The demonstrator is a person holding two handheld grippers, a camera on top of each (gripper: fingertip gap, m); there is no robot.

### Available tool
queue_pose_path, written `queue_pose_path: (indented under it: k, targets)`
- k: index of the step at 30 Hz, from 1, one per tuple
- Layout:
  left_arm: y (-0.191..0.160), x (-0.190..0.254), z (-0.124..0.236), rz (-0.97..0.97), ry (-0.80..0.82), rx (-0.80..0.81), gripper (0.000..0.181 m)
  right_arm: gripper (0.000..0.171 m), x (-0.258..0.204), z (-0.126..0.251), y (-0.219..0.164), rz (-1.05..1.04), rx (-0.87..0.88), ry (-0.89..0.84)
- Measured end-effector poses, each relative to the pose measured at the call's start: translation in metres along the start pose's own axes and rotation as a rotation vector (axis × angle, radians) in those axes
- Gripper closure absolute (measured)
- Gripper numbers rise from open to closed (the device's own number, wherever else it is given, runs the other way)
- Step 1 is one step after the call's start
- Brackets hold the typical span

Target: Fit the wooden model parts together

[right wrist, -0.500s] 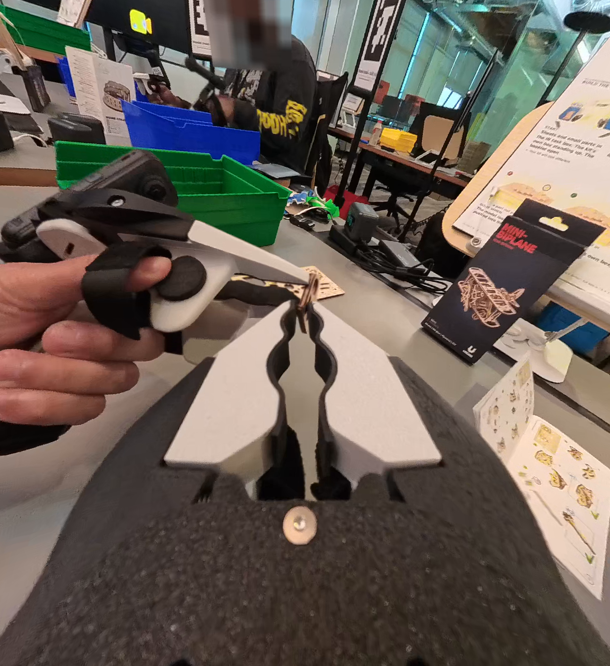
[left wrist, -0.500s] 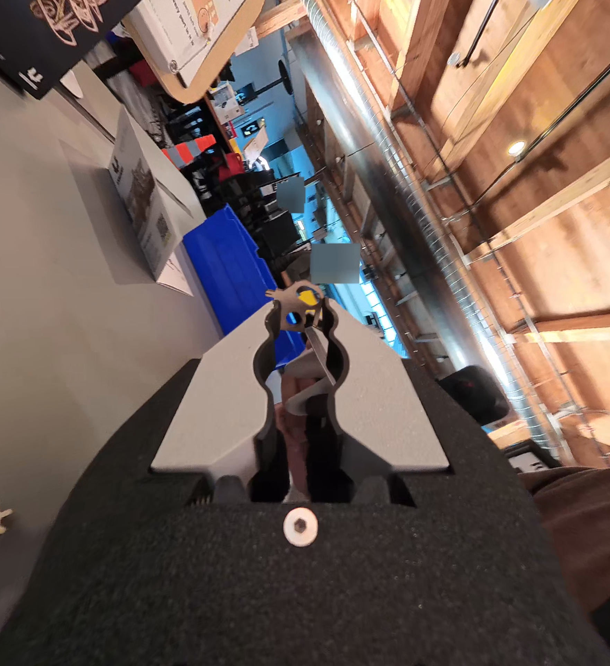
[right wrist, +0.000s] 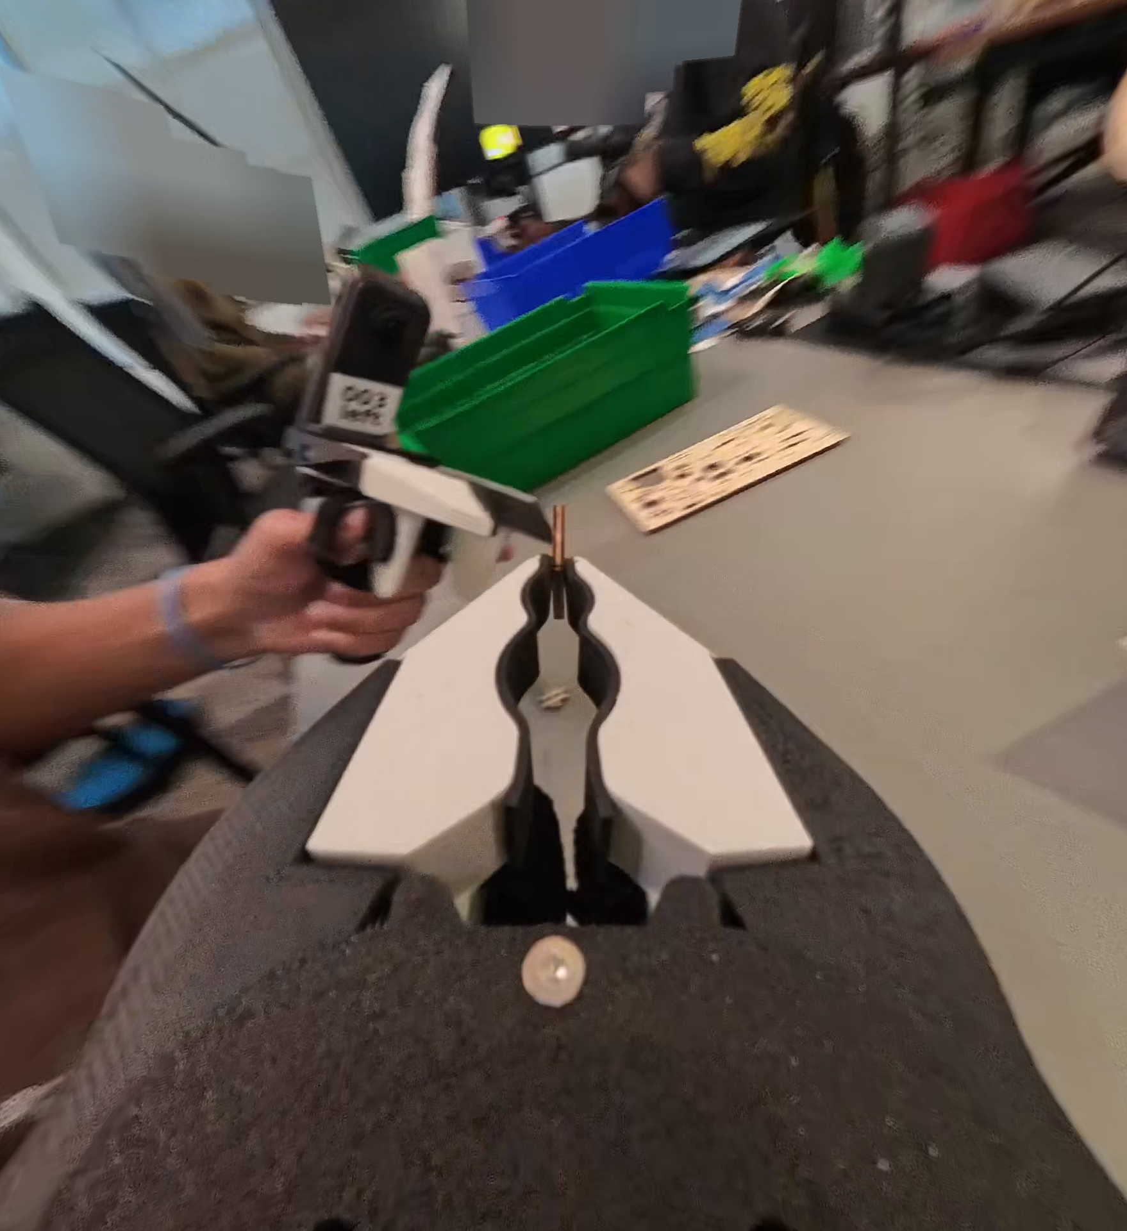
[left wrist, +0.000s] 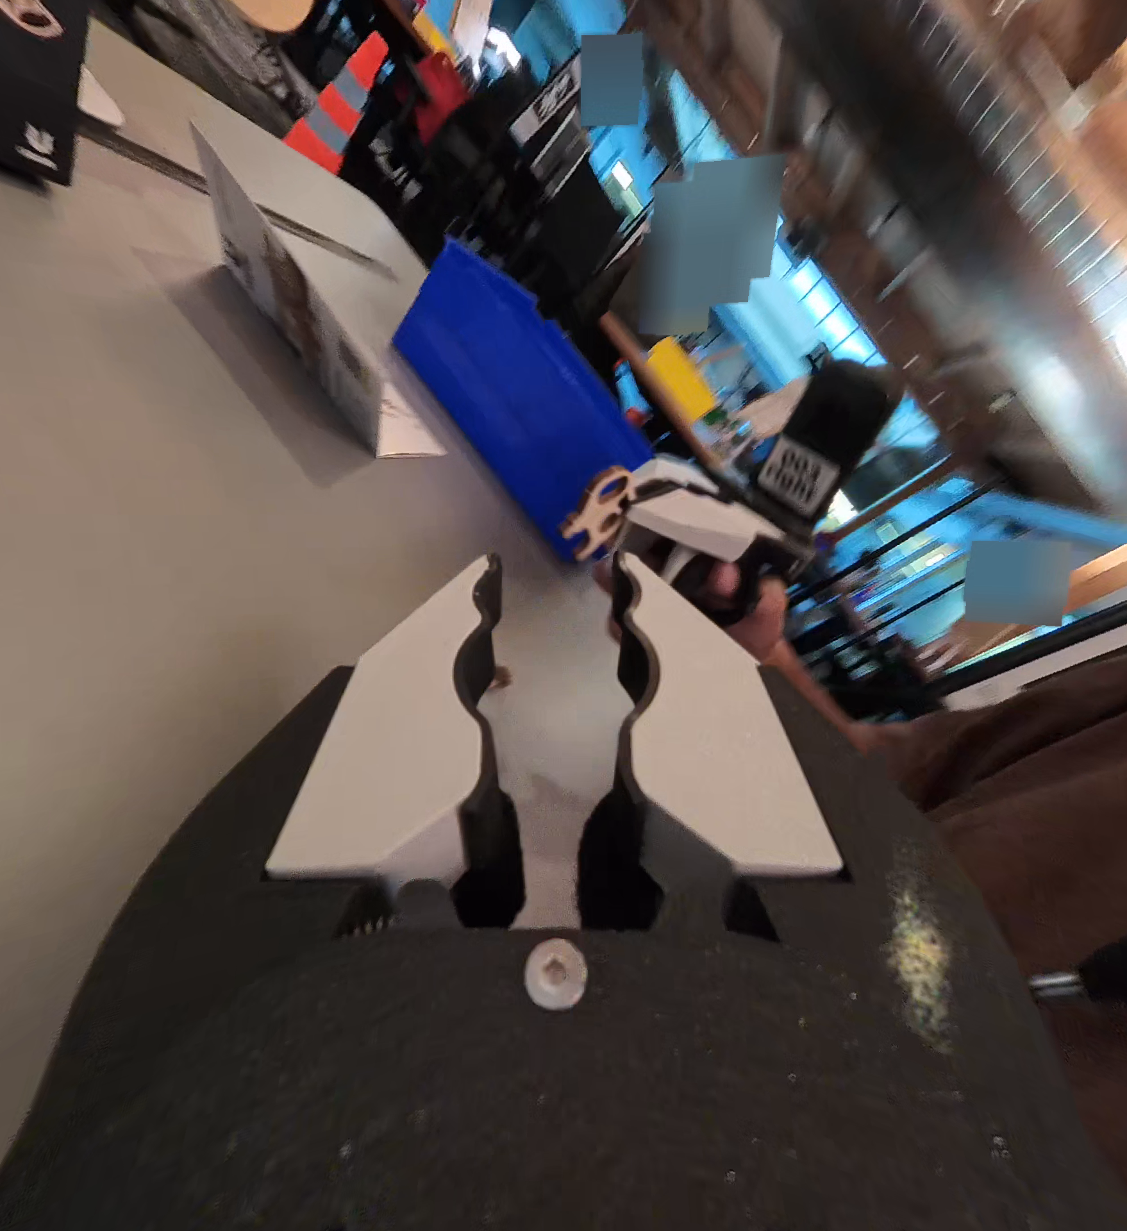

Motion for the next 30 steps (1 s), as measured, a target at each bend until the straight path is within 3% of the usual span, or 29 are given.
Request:
queue_pose_path:
  k: [6, 11, 18, 24, 30]
  targets:
    - [-0.007, 0.013, 0.001, -0.104, -0.032, -0.133, 0.154, 0.168, -0.007, 0.005, -0.014, -0.223, -0.135, 0.292]
    - [-0.022, 0.023, -0.009, -0.097, -0.102, -0.208, 0.155, 0.168, -0.011, 0.002, -0.013, -0.294, -0.118, 0.326]
    - [-0.026, 0.032, -0.020, -0.032, -0.190, -0.172, 0.163, 0.168, -0.015, 0.001, -0.008, -0.362, -0.076, 0.363]
    - [-0.019, 0.030, -0.017, -0.001, -0.194, -0.106, 0.179, 0.168, -0.017, -0.001, -0.010, -0.377, -0.075, 0.376]
    - [-0.018, 0.029, -0.015, -0.008, -0.177, -0.106, 0.179, 0.167, -0.017, -0.004, -0.014, -0.408, -0.099, 0.383]
Point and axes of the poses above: each gripper's, where its closed fingertips meet, z back along the fingers, y out of its top, x = y × z across the jaws, the point moved 4 cm from there along z, back along the fingers, and after that the axes turned 10 degrees about -y, right-handed, at the moved point
